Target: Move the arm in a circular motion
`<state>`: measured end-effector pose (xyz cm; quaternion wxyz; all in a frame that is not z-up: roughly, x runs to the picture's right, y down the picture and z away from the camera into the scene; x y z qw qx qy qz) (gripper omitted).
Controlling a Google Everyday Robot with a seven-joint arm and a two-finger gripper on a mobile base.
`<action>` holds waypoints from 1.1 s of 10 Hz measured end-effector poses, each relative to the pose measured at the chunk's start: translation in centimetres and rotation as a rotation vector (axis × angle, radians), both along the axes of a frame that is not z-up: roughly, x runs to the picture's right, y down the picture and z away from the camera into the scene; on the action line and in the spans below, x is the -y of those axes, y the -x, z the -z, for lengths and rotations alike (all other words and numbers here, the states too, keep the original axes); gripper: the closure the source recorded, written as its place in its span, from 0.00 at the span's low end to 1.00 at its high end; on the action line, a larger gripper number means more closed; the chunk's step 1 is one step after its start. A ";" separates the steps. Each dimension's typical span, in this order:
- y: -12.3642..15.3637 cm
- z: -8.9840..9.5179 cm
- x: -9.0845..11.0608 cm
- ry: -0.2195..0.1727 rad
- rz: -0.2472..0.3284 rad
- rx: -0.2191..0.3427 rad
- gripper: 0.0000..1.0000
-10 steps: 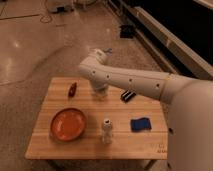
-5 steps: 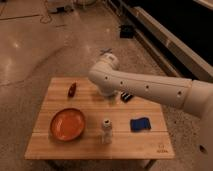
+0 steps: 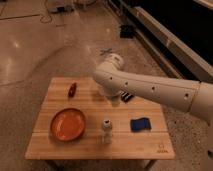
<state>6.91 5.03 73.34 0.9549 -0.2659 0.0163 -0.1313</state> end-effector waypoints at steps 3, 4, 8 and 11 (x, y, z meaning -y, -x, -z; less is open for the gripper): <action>-2.3 -1.7 1.0 0.009 -0.032 -0.013 0.59; -1.9 -1.3 0.7 0.006 -0.045 -0.023 0.59; -1.3 -1.7 1.2 -0.008 -0.007 -0.017 0.59; -1.5 -3.6 3.7 -0.016 -0.026 -0.029 0.59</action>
